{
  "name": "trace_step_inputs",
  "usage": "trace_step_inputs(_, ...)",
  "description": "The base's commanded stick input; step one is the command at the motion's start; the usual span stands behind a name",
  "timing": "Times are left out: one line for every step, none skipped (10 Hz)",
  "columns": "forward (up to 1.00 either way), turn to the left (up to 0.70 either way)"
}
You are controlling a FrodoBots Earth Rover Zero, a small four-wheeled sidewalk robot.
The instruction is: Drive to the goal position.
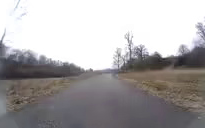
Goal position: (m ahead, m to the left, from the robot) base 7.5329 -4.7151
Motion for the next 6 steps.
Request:
trace_step_inputs(0.70,0.00)
trace_step_inputs(0.70,0.00)
trace_step_inputs(0.70,0.00)
trace_step_inputs(0.70,0.00)
trace_step_inputs(0.70,0.00)
trace_step_inputs(0.70,0.00)
